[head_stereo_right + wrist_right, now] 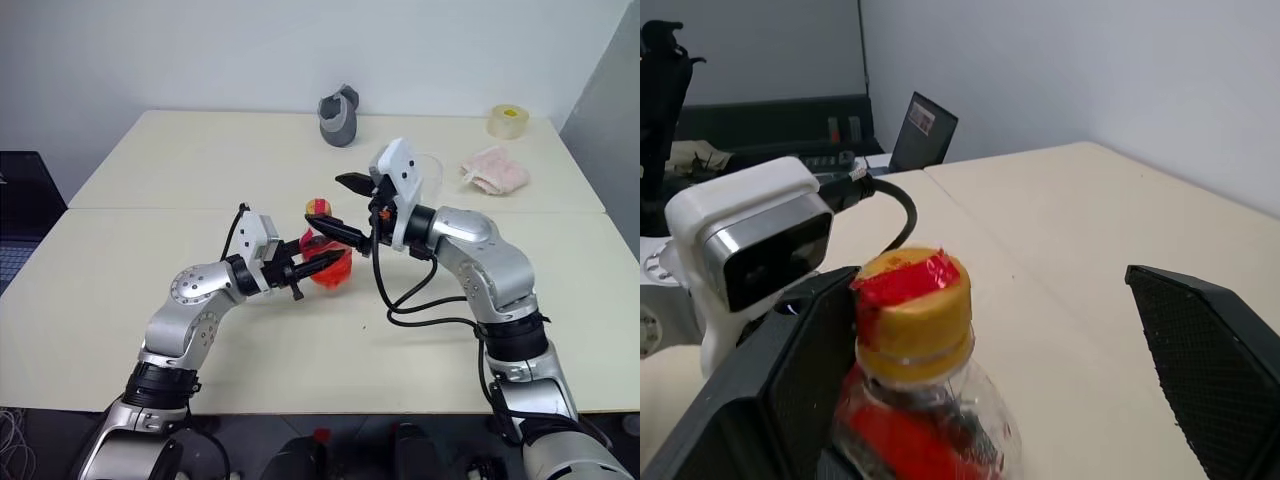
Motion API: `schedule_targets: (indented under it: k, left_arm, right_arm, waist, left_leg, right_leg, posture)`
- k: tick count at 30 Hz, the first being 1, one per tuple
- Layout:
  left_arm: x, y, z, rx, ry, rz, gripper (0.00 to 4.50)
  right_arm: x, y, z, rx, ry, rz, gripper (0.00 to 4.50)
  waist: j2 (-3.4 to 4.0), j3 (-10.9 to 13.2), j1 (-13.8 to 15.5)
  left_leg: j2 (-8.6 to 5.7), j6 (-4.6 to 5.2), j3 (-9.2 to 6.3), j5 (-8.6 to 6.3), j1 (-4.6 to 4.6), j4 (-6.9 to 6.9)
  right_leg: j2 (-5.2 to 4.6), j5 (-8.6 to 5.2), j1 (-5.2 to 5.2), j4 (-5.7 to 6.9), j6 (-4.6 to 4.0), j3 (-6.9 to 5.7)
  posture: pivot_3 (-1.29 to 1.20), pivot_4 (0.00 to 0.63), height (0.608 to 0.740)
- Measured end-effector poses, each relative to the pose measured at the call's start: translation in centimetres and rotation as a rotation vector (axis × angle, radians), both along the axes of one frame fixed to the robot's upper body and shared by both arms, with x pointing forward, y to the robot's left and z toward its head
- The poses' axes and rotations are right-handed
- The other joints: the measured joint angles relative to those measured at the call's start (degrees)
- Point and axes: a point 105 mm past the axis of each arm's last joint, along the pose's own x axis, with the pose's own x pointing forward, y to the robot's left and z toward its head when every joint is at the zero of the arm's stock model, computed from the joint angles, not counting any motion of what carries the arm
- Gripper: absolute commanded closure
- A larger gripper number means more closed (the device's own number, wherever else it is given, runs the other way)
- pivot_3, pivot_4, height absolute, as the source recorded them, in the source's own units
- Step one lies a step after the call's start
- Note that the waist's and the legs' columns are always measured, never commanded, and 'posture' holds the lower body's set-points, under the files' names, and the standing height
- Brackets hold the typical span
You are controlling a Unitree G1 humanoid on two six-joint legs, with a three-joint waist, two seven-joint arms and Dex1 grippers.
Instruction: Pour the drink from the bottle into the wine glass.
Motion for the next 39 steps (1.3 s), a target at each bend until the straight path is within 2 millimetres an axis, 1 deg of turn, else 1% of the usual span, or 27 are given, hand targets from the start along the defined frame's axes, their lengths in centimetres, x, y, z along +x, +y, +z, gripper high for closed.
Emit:
schedule_targets:
  k: [4,7,9,12,19,22,25,28,31,32,33,35,39]
  left_arm:
    - [0.0,0.1,0.0,0.0,0.0,0.005,3.22]
    - [-0.1,0.1,0.0,0.003,-0.003,-0.003,3.22]
    - [-0.2,0.1,0.0,0.004,-0.003,-0.009,3.22]
    - [-0.2,0.0,0.0,0.005,-0.003,-0.017,3.22]
    - [-0.2,0.0,0.0,0.005,-0.004,-0.02,3.22]
    - [-0.2,0.0,0.0,0.005,-0.005,-0.02,3.22]
    - [-0.2,-0.1,0.1,0.002,-0.006,-0.02,3.22]
    - [-0.2,-0.1,0.1,0.002,-0.006,-0.02,3.22]
    - [-0.2,-0.1,0.1,0.002,-0.006,-0.019,3.22]
    - [-0.2,-0.1,0.1,0.002,-0.006,-0.019,3.22]
    - [-0.2,-0.1,0.1,0.002,-0.006,-0.019,3.22]
    - [-0.2,-0.1,0.1,0.002,-0.006,-0.019,3.22]
    - [-0.2,0.0,0.1,0.001,-0.006,-0.012,3.22]
  right_arm:
    - [-0.1,-1.2,0.0,-0.023,-0.007,-0.027,0.02]
    - [0.3,-3.0,-0.1,-0.026,0.003,-0.087,0.02]
    - [0.3,-3.2,-0.4,-0.022,0.023,-0.089,0.02]
    - [-0.3,-2.7,-0.1,-0.007,0.025,-0.052,0.02]
    - [-2.3,-0.1,0.5,0.071,0.065,0.082,0.02]
    - [-2.4,0.7,0.3,0.076,0.074,0.095,0.02]
    - [-2.3,1.5,0.6,0.087,0.068,0.106,0.02]
    - [-1.8,2.1,0.8,0.085,0.055,0.098,0.02]
    - [-1.1,2.3,0.4,0.075,0.057,0.078,0.02]
    - [-1.0,2.3,0.2,0.071,0.06,0.074,0.37]
    - [-0.8,2.3,0.0,0.068,0.061,0.069,0.55]
    - [-0.6,2.3,0.0,0.067,0.061,0.066,1.21]
    - [-0.9,2.6,0.4,0.061,0.041,0.089,2.74]
  waist:
    - [0.0,0.0,0.0]
    - [0.0,0.0,0.2]
    - [0.0,0.0,0.1]
    - [0.0,0.0,0.0]
    - [0.0,0.0,0.0]
    - [0.0,0.0,0.0]
    - [0.0,0.0,0.0]
    - [0.0,0.0,0.0]
    - [0.0,0.0,0.0]
    - [0.0,0.0,0.0]
    - [0.0,0.0,-0.1]
    - [0.0,0.0,-0.1]
    - [0.0,0.0,-0.1]
  left_leg:
    - [0.0,0.01,0.01,-0.01,0.0,0.0]
    - [-0.01,0.01,0.04,-0.01,0.0,0.0]
    - [0.01,0.01,0.05,-0.01,0.01,0.0]
    - [0.02,0.01,0.03,-0.01,0.01,-0.01]
    - [0.01,0.01,0.01,-0.01,0.0,0.0]
    - [0.01,0.01,0.01,0.0,0.01,0.0]
    - [0.01,0.0,0.01,0.0,0.01,0.0]
    - [0.01,-0.02,0.0,0.01,0.02,0.0]
    - [0.0,-0.02,0.01,0.01,0.01,0.0]
    - [0.0,-0.02,0.01,0.01,0.01,0.0]
    - [0.0,-0.02,0.01,0.01,0.01,0.0]
    - [0.0,-0.02,0.0,0.01,0.01,0.0]
    - [0.01,-0.01,0.0,0.01,0.02,0.0]
  right_leg:
    - [0.0,0.0,0.0,0.0,0.0,0.0]
    - [0.0,0.0,0.01,-0.01,0.0,0.01]
    - [0.01,0.0,0.0,0.0,0.0,0.02]
    - [0.02,0.0,0.0,0.0,0.0,0.01]
    - [0.01,0.0,0.01,0.0,0.0,0.0]
    - [0.01,0.0,0.01,0.0,0.0,0.0]
    - [0.02,0.0,0.0,0.0,0.0,0.0]
    - [0.01,0.0,0.0,0.0,0.0,-0.01]
    - [0.01,0.0,0.0,0.0,0.0,0.0]
    - [0.01,0.0,0.0,0.0,0.0,0.0]
    - [0.01,0.0,0.0,0.0,0.0,0.0]
    - [0.01,0.0,0.0,0.0,0.0,0.0]
    - [0.01,0.0,0.0,0.0,0.0,0.0]
  posture:
    - [0.0,0.15,0.74]
    - [0.0,0.15,0.74]
    - [0.0,0.15,0.74]
    - [0.0,0.15,0.74]
    - [0.0,0.15,0.74]
    - [0.0,0.15,0.74]
    - [0.0,0.15,0.74]
    - [0.0,0.15,0.74]
    - [0.0,0.15,0.74]
    - [0.0,0.15,0.74]
    - [0.0,0.15,0.74]
    - [0.0,0.15,0.74]
    - [0.0,0.15,0.74]
